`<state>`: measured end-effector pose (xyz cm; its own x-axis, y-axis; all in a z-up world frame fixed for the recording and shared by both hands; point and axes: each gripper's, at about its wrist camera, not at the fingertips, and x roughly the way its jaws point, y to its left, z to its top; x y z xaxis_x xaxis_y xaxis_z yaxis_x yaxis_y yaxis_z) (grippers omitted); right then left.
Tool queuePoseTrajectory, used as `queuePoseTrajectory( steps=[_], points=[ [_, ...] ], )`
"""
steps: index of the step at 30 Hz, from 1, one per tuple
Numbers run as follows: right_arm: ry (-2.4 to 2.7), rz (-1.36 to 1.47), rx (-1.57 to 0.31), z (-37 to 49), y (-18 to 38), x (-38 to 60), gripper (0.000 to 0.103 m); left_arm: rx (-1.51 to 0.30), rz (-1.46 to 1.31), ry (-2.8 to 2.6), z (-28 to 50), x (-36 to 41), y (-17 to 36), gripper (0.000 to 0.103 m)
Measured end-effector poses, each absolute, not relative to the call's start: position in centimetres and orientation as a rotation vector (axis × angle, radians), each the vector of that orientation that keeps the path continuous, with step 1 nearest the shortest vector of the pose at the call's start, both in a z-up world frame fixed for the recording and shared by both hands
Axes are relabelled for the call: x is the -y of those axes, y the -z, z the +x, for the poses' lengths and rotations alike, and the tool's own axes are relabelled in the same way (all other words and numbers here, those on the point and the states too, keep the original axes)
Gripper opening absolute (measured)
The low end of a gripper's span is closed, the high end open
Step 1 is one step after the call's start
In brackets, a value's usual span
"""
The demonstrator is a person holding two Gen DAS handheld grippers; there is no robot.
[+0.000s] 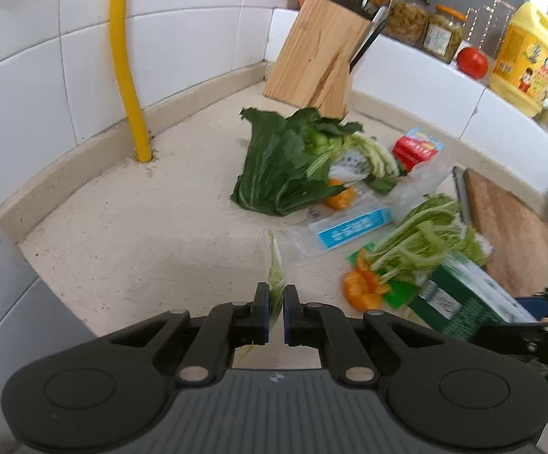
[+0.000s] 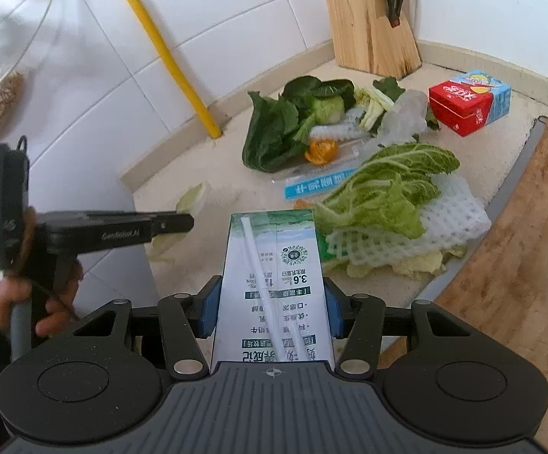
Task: Collect trash
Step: 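Carry the cabbage leaf and milk carton with both tools over the black bin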
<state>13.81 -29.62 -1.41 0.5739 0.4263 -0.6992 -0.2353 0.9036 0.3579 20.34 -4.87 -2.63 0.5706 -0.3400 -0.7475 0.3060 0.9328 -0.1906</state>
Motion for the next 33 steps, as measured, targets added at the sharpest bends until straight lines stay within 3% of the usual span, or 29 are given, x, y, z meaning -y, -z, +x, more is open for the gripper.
queuePoseTrajectory(
  steps=[33],
  points=[
    [-0.449, 0.145, -0.694, 15.1, -2.5, 24.0, 0.06, -0.748, -0.11, 0.277, 16.7, 2.1, -1.3, 0.003]
  ],
)
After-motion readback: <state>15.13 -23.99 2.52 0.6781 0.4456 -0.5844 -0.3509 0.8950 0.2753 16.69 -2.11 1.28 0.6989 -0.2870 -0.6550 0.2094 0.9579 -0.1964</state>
